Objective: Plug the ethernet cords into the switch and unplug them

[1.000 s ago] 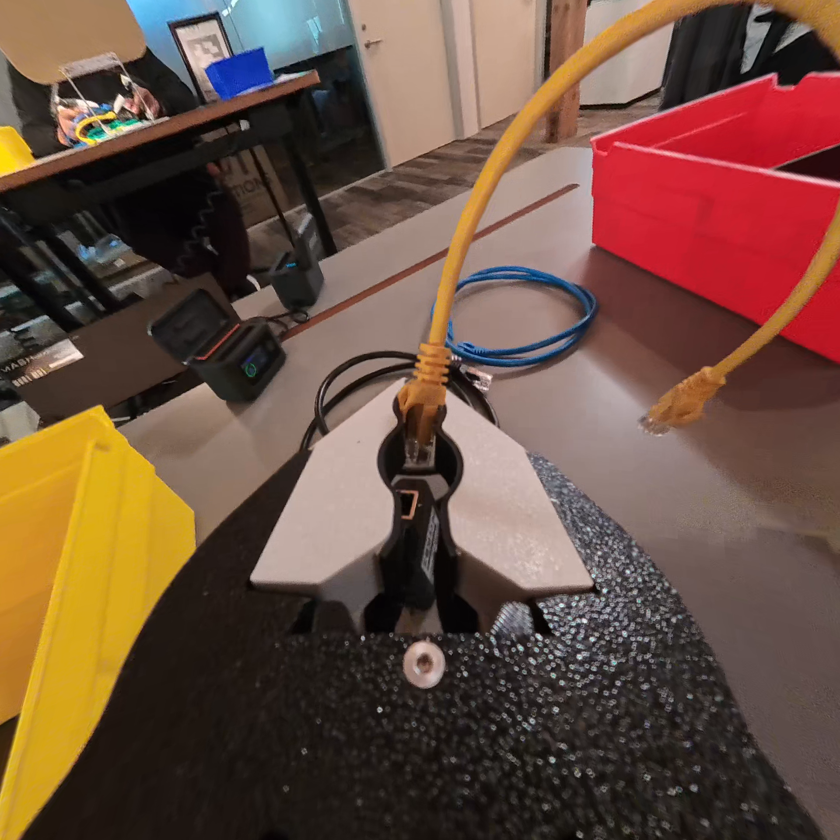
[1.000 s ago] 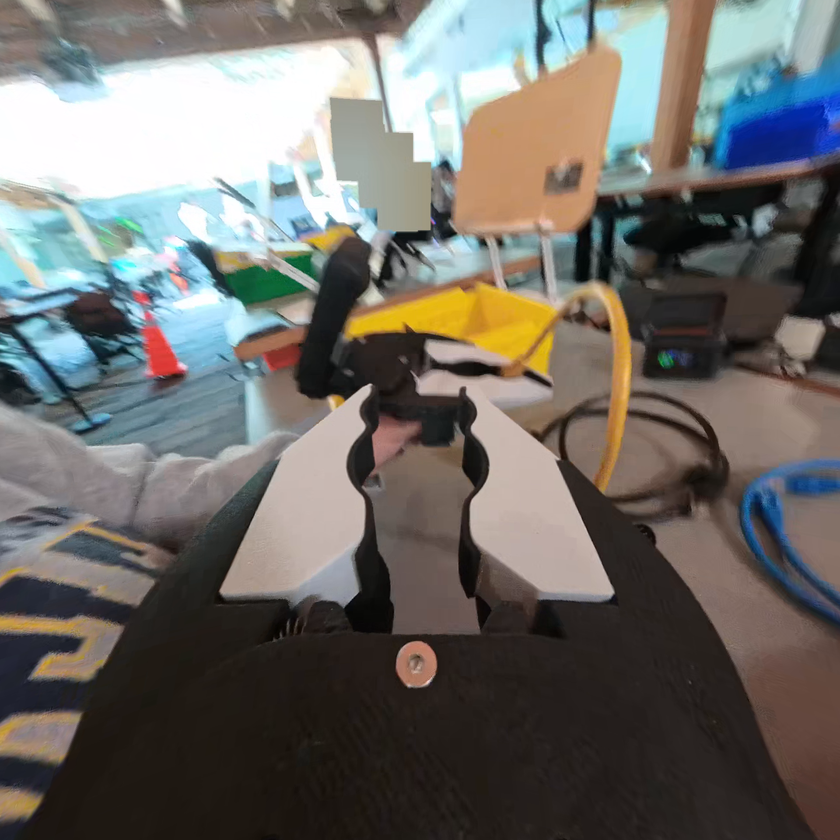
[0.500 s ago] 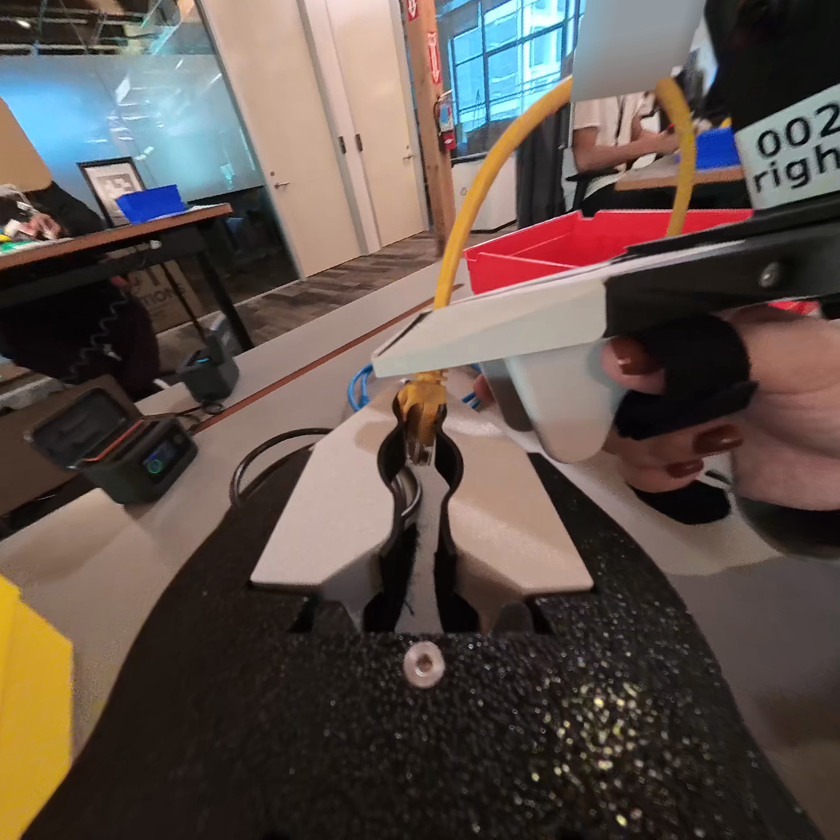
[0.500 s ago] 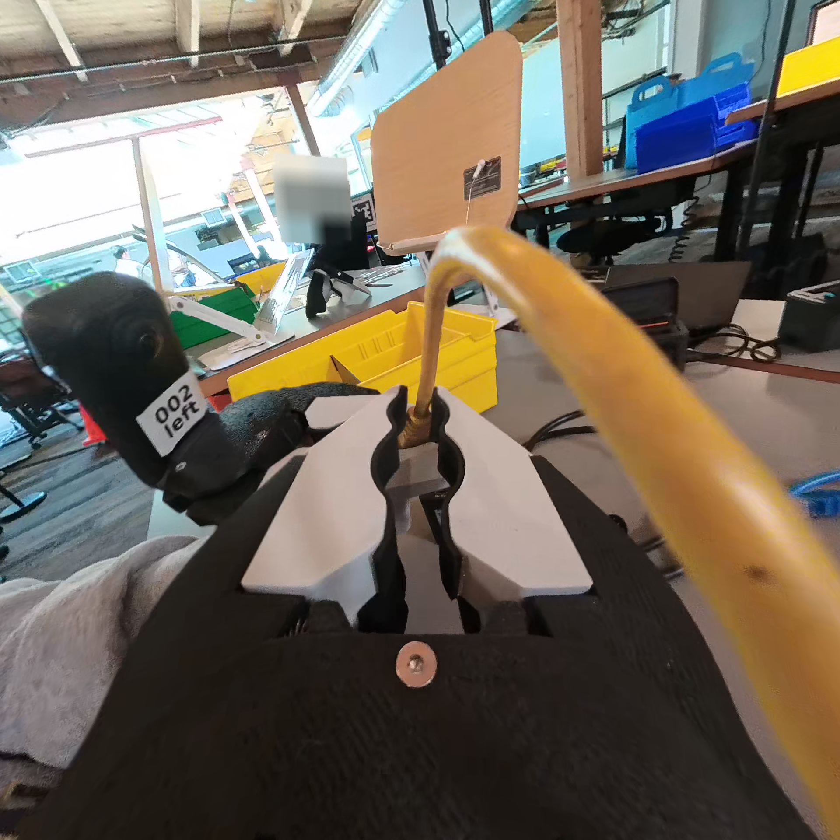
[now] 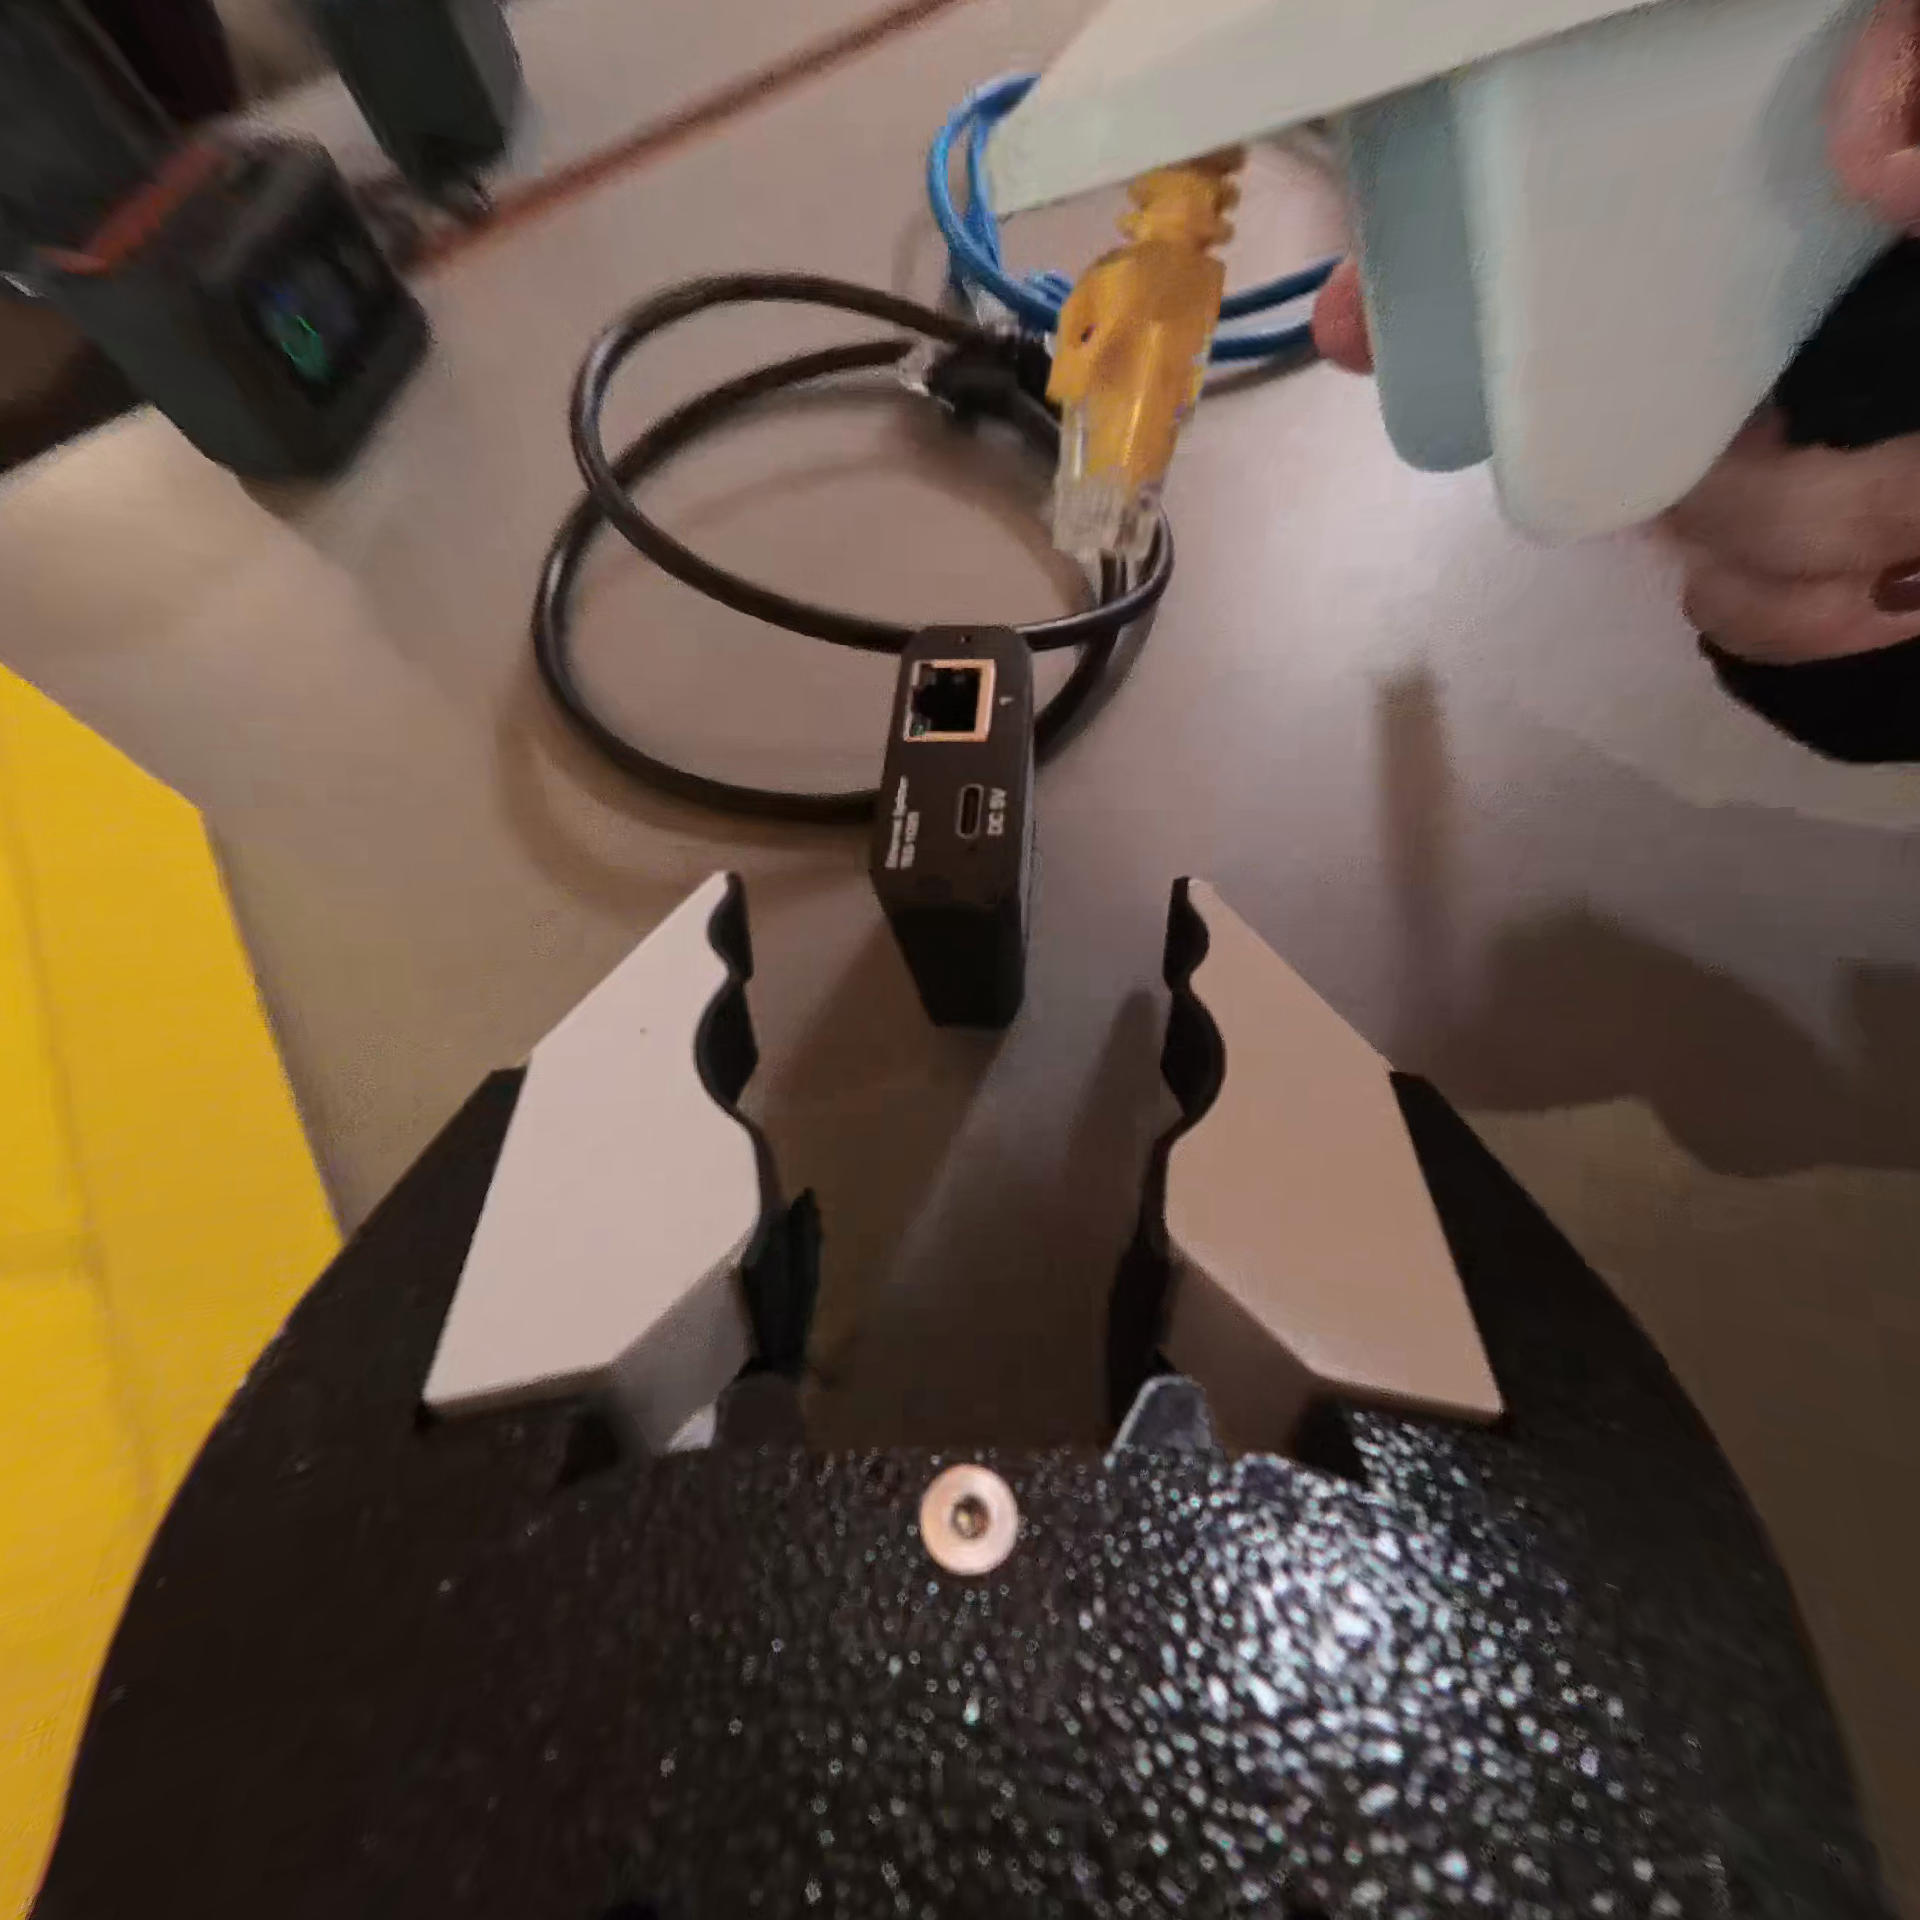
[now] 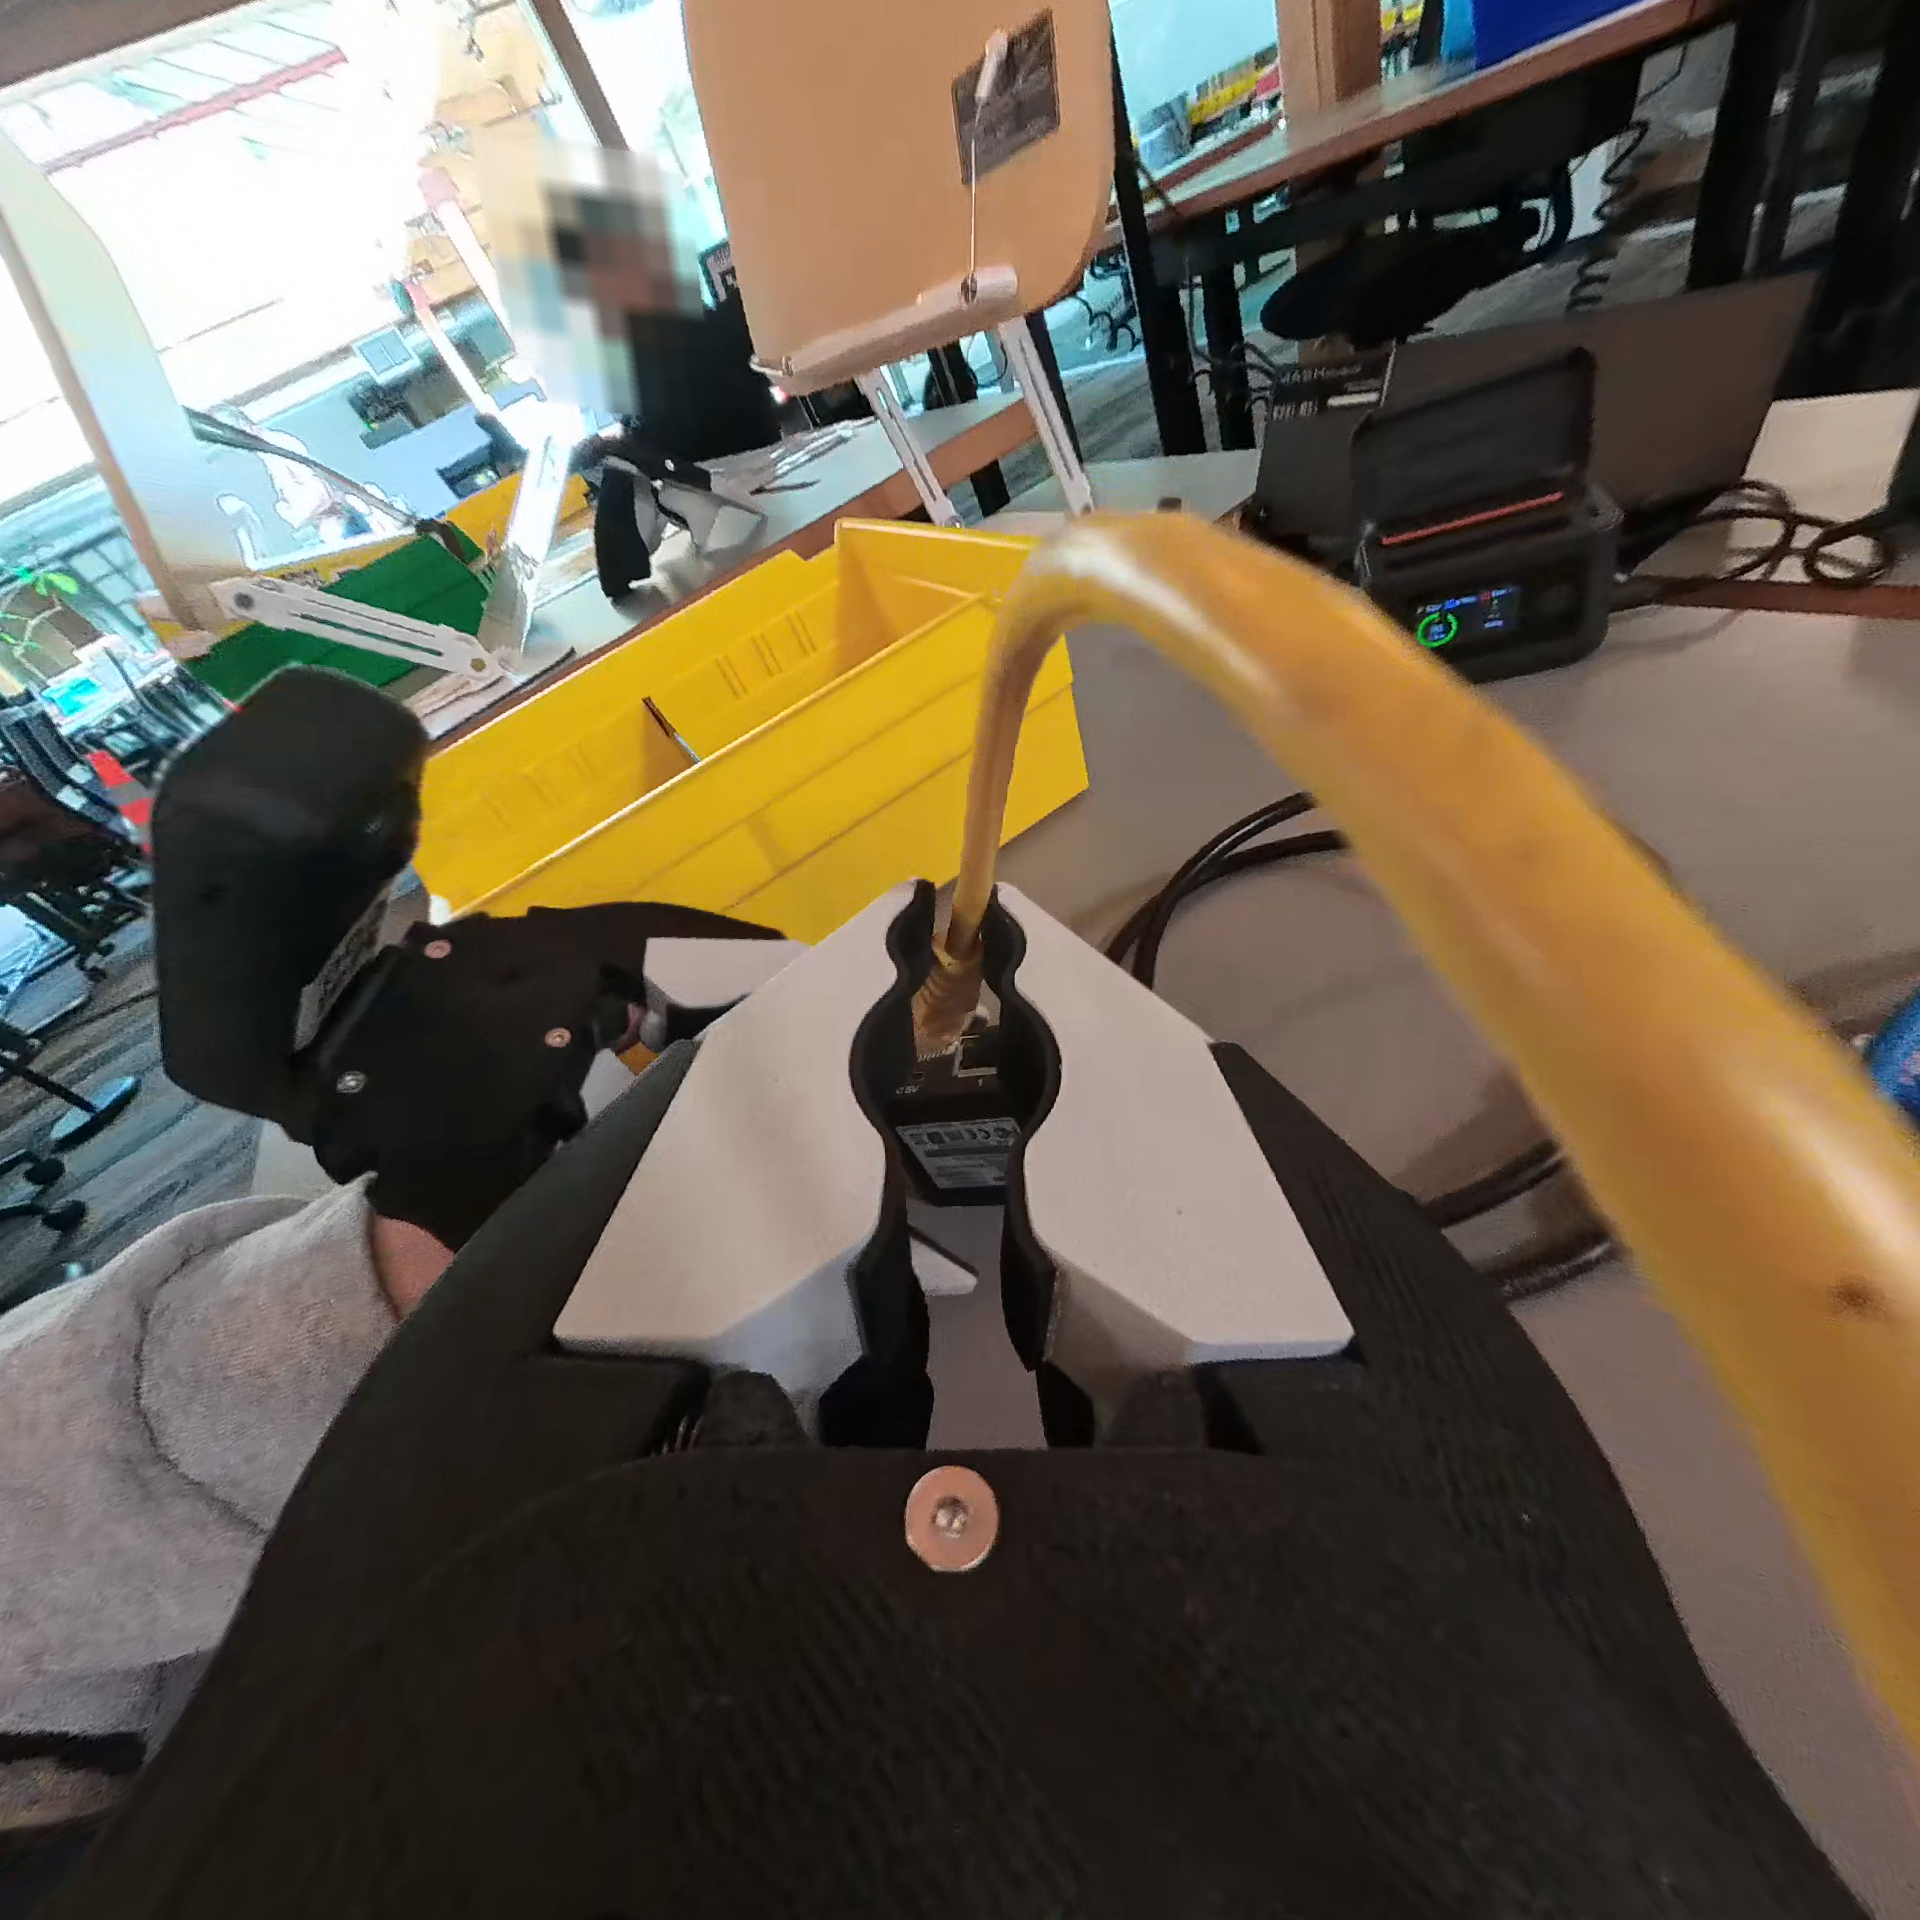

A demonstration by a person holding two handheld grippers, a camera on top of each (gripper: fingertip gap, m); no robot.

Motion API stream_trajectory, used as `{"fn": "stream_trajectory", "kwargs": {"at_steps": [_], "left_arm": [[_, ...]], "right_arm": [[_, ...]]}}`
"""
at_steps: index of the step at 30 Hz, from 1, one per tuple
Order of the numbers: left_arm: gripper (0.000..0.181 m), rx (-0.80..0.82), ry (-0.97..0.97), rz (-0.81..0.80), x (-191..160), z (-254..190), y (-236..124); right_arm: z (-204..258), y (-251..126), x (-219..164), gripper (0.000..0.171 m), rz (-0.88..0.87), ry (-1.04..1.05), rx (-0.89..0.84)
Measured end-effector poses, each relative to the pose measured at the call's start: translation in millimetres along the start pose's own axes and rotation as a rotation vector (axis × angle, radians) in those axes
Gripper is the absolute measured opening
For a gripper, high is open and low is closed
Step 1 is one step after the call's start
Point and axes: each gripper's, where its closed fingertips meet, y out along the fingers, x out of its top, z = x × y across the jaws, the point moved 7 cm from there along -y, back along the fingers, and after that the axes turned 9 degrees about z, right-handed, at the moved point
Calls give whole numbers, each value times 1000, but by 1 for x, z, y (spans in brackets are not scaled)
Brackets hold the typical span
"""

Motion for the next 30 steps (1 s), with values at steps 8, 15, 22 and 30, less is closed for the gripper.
{"fn": "stream_trajectory", "kwargs": {"at_steps": [8, 15, 22, 30], "left_arm": [[23, -30, 70, 38, 2, -1, 9], [22, -3, 33, 49, 2, -3, 8], [22, 62, 92, 69, 3, -8, 8], [23, 18, 29, 56, 2, -5, 8]], "right_arm": [[-1, 21, -11, 7, 66, -57, -125], [8, 21, -12, 7, 131, -155, -284], [17, 25, -10, 8, 166, -205, -410], [10, 24, -14, 8, 76, -117, -350]]}}
